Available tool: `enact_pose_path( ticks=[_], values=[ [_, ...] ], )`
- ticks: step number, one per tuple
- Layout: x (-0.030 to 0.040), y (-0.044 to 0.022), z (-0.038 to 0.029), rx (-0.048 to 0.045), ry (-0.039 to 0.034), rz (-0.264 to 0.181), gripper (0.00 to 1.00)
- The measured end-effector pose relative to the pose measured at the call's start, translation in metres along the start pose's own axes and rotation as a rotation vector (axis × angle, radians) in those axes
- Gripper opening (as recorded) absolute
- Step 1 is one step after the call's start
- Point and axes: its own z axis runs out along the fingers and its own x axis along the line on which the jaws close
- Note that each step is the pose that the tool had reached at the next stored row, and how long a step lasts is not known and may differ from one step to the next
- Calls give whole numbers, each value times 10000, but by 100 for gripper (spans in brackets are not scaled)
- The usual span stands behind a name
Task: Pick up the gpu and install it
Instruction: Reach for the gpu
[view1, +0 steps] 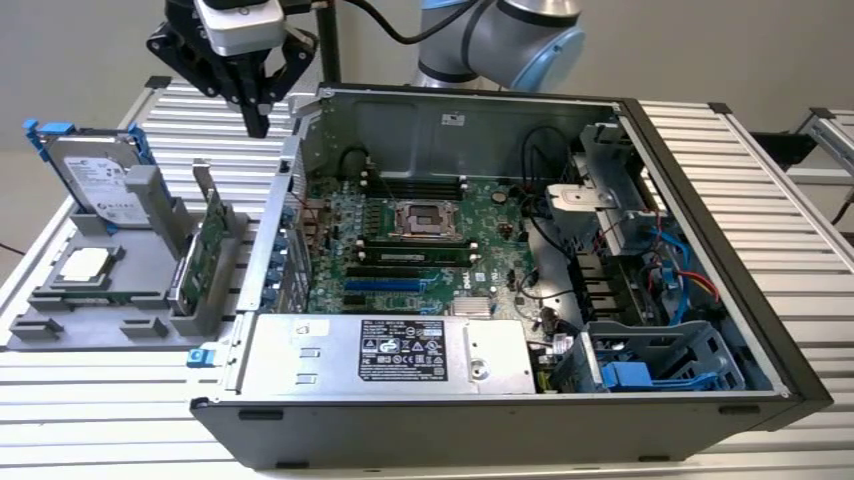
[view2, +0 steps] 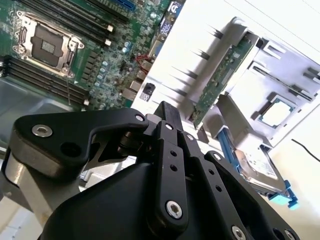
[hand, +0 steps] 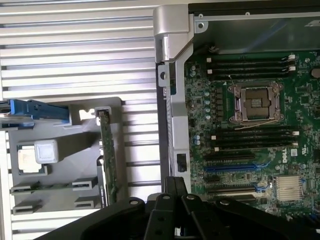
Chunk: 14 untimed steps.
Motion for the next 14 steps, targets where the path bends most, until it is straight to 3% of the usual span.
enact_pose_path(
  ticks=[14],
  values=[
    [135,-11,-3,-1,-1,0,0]
  ],
)
